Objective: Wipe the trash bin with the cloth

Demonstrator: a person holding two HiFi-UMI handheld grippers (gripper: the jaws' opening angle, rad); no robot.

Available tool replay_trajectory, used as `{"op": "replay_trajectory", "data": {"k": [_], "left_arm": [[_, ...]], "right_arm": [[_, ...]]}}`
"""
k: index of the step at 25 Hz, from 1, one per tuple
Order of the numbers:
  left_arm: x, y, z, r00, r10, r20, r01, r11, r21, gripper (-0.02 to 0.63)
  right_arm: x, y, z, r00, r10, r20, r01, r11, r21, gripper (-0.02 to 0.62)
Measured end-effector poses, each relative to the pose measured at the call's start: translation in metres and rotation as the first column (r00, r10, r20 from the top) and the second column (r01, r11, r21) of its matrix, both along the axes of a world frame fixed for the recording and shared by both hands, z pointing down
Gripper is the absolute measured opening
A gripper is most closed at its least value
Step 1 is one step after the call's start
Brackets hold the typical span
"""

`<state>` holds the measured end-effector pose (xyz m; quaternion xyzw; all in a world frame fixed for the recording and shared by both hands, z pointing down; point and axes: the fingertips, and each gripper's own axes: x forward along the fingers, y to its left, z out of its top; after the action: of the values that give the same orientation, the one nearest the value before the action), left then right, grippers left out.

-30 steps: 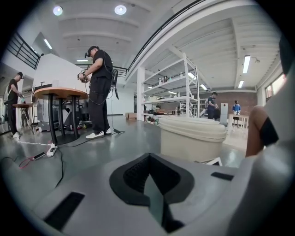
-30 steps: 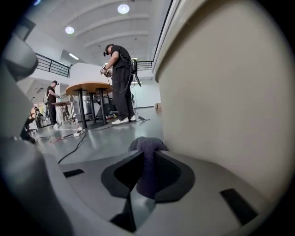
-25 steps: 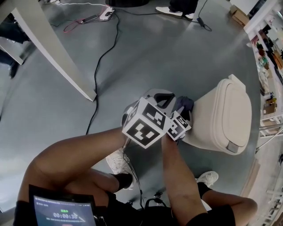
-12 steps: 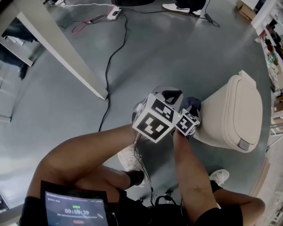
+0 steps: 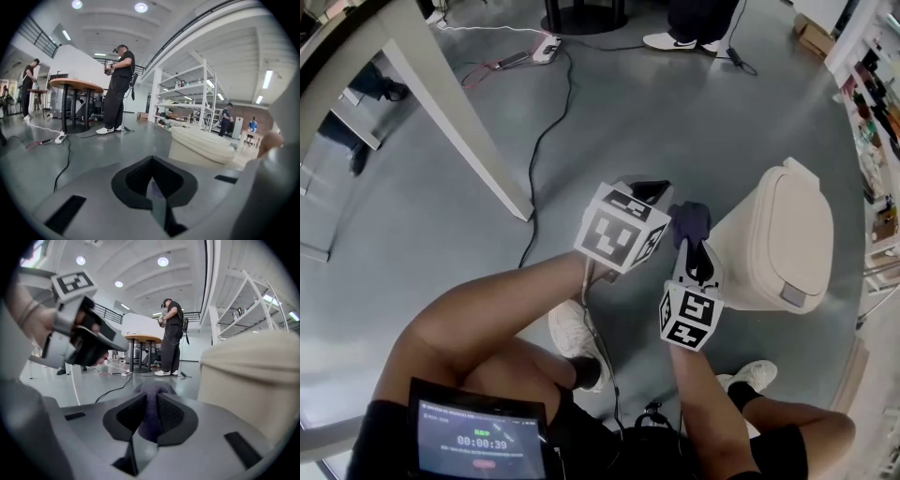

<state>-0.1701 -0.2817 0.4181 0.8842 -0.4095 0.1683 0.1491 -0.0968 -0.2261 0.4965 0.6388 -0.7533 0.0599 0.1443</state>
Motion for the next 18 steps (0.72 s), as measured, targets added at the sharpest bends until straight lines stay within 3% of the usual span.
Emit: {"op": "replay_trajectory", "data": {"k": [4,11,14,18], "left_arm": [[-0.005,0.005,-0.037,0.999,-0.036,-0.014,0.037,0.999,0.036,0.002],[0.020,0.029,-0.103,0.999,-0.034,-0.029,0.037,0.993,0.116,0.002],[0.043,0.044,-0.131,0.995,-0.030,-0.095,0.042,0.991,0.128,0.002],[0.095,0.071,-0.155,0.984,-0.008,-0.177,0.031,0.991,0.127,0.002]], "right_arm": [[0.003,0.052,-0.063,0.998,-0.069,0.012,0.069,0.997,0.030,0.069],[0.019,0.095,-0.180,0.971,-0.209,-0.117,0.226,0.961,0.160,0.069],[0.054,0.106,-0.222,0.966,-0.222,-0.131,0.244,0.953,0.182,0.069],[0.132,0.114,-0.274,0.976,-0.139,-0.170,0.180,0.949,0.259,0.069]]}}
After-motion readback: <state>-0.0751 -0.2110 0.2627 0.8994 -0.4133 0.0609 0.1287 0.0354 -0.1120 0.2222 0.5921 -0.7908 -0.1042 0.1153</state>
